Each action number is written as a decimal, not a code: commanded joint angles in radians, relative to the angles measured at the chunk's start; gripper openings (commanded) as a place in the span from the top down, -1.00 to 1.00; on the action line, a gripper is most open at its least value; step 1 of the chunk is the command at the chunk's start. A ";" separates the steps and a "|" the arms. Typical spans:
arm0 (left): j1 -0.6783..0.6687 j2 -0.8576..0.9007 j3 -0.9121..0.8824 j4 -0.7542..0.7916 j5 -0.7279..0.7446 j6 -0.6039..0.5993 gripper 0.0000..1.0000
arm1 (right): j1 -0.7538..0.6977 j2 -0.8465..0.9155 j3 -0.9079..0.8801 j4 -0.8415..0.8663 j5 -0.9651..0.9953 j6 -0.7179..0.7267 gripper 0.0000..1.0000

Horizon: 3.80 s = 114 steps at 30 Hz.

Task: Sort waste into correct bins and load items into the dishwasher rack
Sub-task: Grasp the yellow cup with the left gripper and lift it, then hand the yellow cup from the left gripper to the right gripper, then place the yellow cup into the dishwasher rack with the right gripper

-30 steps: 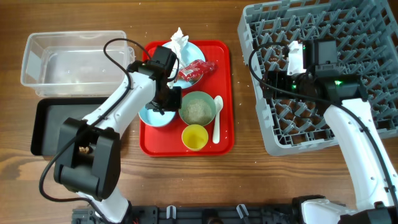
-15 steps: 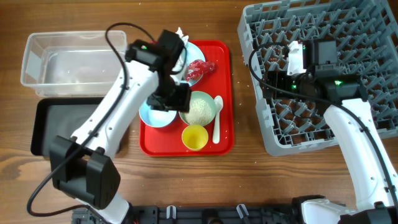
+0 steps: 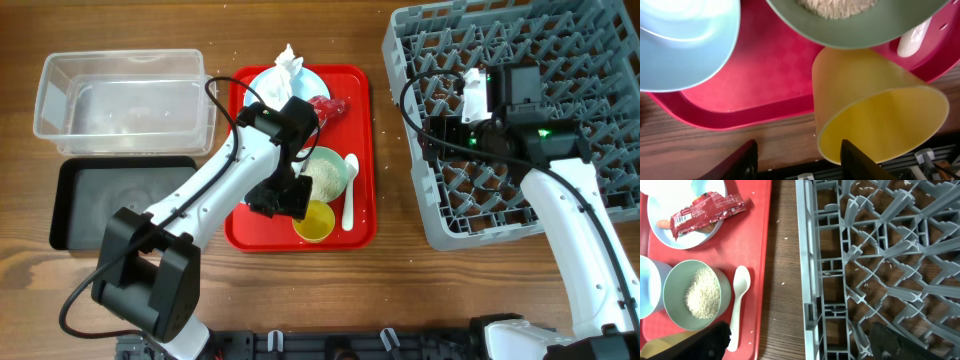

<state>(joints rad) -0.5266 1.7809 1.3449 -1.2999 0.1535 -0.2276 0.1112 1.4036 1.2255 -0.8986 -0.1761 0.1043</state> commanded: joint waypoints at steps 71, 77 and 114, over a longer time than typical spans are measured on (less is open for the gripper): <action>0.437 -0.156 0.043 0.312 0.856 0.311 0.04 | -0.094 -0.020 0.005 0.479 -0.822 0.042 -0.04; 0.437 -0.156 0.043 0.301 0.573 0.264 0.05 | -0.137 -0.156 0.107 0.035 -0.244 0.027 0.02; 0.437 -0.156 0.043 0.271 0.447 0.264 0.01 | -0.110 0.240 0.454 -0.388 -0.024 0.012 -0.75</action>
<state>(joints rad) -0.0860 1.6321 1.3788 -1.0283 0.6014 0.0425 -0.0242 1.6989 1.5997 -1.2976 -0.0017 0.1890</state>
